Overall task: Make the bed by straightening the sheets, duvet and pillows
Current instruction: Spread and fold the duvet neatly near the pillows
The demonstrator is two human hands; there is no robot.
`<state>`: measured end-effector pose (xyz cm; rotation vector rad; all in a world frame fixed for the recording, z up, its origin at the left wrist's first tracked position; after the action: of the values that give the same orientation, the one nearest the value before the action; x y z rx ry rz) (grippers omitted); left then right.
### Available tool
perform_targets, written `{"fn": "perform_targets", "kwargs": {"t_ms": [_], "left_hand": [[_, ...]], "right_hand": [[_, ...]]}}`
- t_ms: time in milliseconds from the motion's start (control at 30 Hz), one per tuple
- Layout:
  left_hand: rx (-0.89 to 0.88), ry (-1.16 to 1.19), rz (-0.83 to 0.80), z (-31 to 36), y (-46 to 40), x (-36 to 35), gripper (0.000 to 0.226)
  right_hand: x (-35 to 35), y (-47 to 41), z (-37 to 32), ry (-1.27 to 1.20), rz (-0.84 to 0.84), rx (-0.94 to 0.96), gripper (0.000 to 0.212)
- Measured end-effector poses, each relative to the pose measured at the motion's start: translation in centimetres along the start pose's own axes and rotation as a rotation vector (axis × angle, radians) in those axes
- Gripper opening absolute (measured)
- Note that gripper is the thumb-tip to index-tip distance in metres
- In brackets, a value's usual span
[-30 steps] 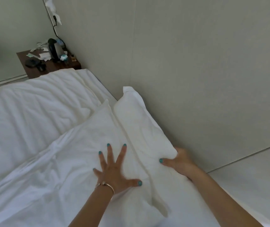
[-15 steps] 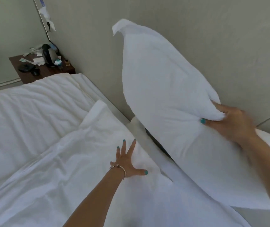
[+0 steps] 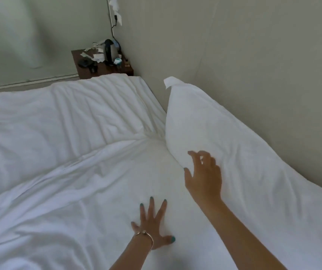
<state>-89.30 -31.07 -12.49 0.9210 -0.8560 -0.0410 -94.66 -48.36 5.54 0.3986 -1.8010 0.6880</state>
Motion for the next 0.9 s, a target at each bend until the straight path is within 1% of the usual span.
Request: {"fn": "perform_targets", "kwargs": {"t_ms": [33,67,100,133,167,233,267,333,367,400,433,467,500,533,600,633,733,800,867,900], "left_hand": [[-0.017,0.009,0.016,0.1,-0.2,-0.9,0.107],[-0.044,0.019,0.036,0.1,-0.3,-1.5,0.103],[-0.081,0.036,0.057,-0.1,-0.4,-1.9,0.100],[-0.132,0.053,0.075,-0.4,-0.3,-2.0,0.100],[-0.184,0.036,0.073,-0.9,0.0,-2.4,0.104],[-0.253,-0.109,0.043,-2.9,0.8,-4.4,0.121],[-0.249,-0.194,0.038,-4.3,1.2,-5.8,0.131],[-0.146,-0.317,0.070,-7.6,2.0,-8.4,0.139],[-0.069,-0.328,0.118,-9.3,2.6,-9.2,0.140],[0.019,-0.275,0.144,-10.9,3.3,-9.7,0.140],[0.113,-0.216,0.148,-12.7,4.3,-10.2,0.140],[0.158,-0.198,0.110,-14.1,4.9,-11.1,0.139],[0.180,-0.224,0.079,-15.4,5.5,-11.9,0.135],[0.171,-0.230,0.099,-16.4,5.5,-13.1,0.127],[0.141,-0.180,0.140,-18.5,4.9,-14.5,0.106],[0.113,-0.158,0.146,-19.2,4.4,-14.6,0.106],[-0.036,-0.078,0.223,-19.1,5.9,-11.3,0.128],[-0.215,-0.037,0.254,-18.5,8.8,-9.5,0.126],[-0.369,-0.016,0.211,-18.2,12.1,-8.6,0.120],[-0.424,-0.021,0.181,-18.5,13.0,-9.4,0.117]], "right_hand": [[-3.6,1.5,-0.7,-0.050,-0.203,-0.048,0.069],[-7.3,3.5,-0.1,-0.048,-0.441,-0.168,0.081],[-10.4,5.4,1.2,0.003,-0.636,-0.286,0.095],[-12.4,6.9,2.6,0.043,-0.742,-0.370,0.106],[-13.5,7.7,3.8,0.054,-0.773,-0.418,0.112],[-14.2,8.7,5.2,0.010,-0.768,-0.433,0.116],[-14.2,9.2,5.7,-0.030,-0.761,-0.447,0.118],[-13.6,10.4,6.9,-0.052,-0.759,-0.491,0.127],[-13.2,11.2,7.6,-0.029,-0.765,-0.508,0.132],[-13.0,12.0,8.4,-0.008,-0.770,-0.524,0.135],[-12.8,12.7,9.2,-0.001,-0.780,-0.543,0.137],[-12.8,13.4,9.4,-0.033,-0.796,-0.567,0.137],[-12.9,13.9,8.8,-0.122,-0.804,-0.592,0.135],[-13.1,14.0,7.5,-0.249,-0.797,-0.591,0.132],[-12.5,13.1,4.6,-0.413,-0.732,-0.497,0.119],[-11.5,12.1,3.6,-0.426,-0.680,-0.437,0.111],[-5.7,9.2,3.7,-0.363,-0.523,-0.361,0.095],[-2.1,8.6,5.4,-0.312,-0.483,-0.355,0.086],[-0.8,9.4,7.2,-0.205,-0.486,-0.391,0.085],[-0.9,10.4,7.7,-0.092,-0.516,-0.418,0.086]]}}
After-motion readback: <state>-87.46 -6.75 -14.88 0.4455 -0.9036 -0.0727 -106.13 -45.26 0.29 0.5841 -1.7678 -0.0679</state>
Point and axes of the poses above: each hand's wrist, its own y-axis away from the middle knuckle, its own x-axis out of the back of the hand, z = x × y, the point moved 7 cm from there along -y, towards the middle knuckle, and after that the axes turned 3 degrees about x, right-handed, at the moved point
